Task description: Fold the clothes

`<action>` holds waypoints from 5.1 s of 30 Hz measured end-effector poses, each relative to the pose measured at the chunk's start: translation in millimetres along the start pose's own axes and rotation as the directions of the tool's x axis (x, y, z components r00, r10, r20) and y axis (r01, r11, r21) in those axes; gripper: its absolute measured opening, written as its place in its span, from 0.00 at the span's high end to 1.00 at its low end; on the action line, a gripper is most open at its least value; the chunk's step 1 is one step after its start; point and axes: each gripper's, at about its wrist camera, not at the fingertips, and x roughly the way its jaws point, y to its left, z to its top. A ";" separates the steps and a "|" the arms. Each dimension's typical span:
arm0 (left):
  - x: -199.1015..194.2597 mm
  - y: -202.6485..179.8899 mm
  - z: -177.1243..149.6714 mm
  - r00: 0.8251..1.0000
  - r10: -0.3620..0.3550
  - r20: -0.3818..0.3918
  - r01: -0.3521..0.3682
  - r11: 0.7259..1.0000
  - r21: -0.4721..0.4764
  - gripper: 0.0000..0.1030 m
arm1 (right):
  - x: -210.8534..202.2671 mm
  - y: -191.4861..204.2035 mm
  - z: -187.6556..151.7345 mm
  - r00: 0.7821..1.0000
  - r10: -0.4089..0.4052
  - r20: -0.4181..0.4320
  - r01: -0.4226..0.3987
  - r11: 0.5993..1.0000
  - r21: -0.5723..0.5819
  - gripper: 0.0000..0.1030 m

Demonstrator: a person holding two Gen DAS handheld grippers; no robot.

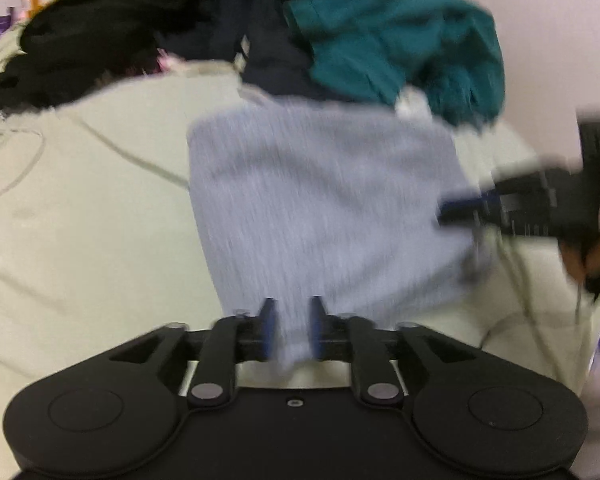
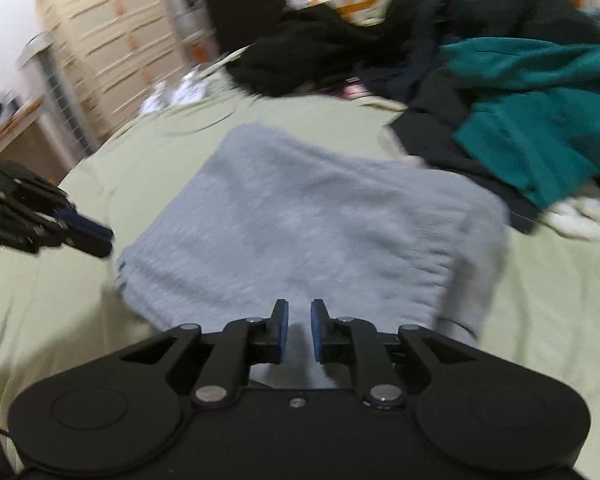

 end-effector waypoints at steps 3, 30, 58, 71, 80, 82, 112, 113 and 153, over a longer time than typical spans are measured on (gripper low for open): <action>13.6 0.8 23.8 0.998 0.025 0.056 -0.023 0.999 -0.023 0.53 | -10.1 -4.8 -2.9 0.998 -0.056 0.036 0.054 0.997 0.056 0.78; 103.0 -19.6 72.0 0.980 0.175 0.098 -0.183 0.980 0.081 0.25 | 26.8 -32.1 16.7 0.953 -0.262 0.155 0.245 0.962 0.117 0.48; 109.6 40.6 32.5 0.986 0.008 -0.168 -0.066 0.936 -0.346 0.06 | 57.9 -137.2 -35.1 0.993 0.117 0.013 -0.100 0.779 0.619 0.01; 115.7 47.0 22.1 0.984 -0.022 -0.178 -0.059 0.898 -0.436 0.02 | 66.7 -141.0 -40.5 0.978 0.203 0.040 -0.175 0.710 0.682 0.03; 114.5 51.5 20.1 0.977 -0.123 -0.172 0.035 0.897 -0.441 0.13 | 68.0 -136.9 -36.4 0.974 0.222 0.036 -0.185 0.698 0.692 0.15; 115.3 52.4 20.0 0.977 -0.129 -0.173 0.039 0.894 -0.447 0.13 | 70.1 -137.7 -35.3 0.971 0.235 0.037 -0.192 0.687 0.701 0.10; 68.4 -17.7 85.1 0.966 -0.258 -0.007 0.248 0.936 -0.249 0.37 | -35.0 -115.0 -1.6 0.969 0.086 0.230 -0.210 0.776 0.595 0.44; 70.3 -27.1 91.0 0.964 -0.267 -0.006 0.259 0.939 -0.228 0.37 | -43.1 -118.9 -5.7 0.968 0.069 0.243 -0.207 0.770 0.603 0.44; 337.9 -460.5 129.2 0.799 -0.477 -0.366 0.599 0.678 0.426 0.36 | -191.5 -224.2 -299.1 0.577 -0.814 0.060 0.158 0.183 0.970 0.36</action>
